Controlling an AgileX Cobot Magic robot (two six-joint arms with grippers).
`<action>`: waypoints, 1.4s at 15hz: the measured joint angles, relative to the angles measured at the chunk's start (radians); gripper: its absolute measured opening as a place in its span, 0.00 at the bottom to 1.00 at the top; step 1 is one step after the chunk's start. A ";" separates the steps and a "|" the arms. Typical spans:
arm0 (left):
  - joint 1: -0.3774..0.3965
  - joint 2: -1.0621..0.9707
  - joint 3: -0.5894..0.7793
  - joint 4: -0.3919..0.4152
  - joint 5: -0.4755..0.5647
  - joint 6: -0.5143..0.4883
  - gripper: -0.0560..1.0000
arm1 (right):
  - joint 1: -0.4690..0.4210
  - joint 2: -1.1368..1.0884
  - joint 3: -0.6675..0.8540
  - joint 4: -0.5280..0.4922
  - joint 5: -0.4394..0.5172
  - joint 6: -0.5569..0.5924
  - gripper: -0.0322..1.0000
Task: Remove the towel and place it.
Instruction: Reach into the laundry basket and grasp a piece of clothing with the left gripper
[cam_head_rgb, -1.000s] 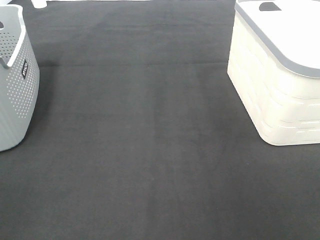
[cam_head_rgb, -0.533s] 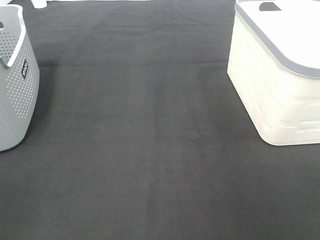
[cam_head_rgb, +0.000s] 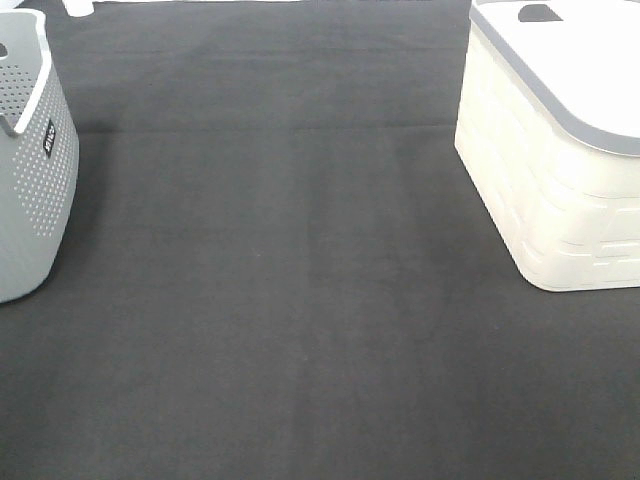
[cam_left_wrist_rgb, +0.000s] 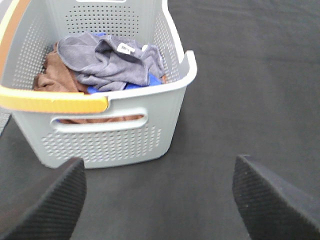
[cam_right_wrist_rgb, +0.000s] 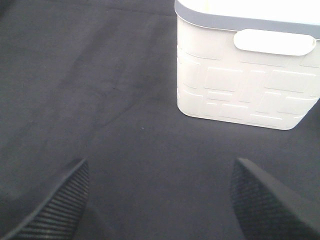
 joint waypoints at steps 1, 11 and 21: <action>0.000 0.026 0.000 0.000 -0.019 -0.010 0.77 | 0.000 0.000 0.000 0.000 0.000 0.000 0.77; 0.000 0.548 -0.230 0.256 -0.172 -0.409 0.76 | 0.000 0.000 0.000 0.000 0.000 0.000 0.77; 0.000 1.002 -0.488 0.536 -0.224 -0.949 0.76 | 0.000 0.000 0.000 0.001 0.000 0.000 0.77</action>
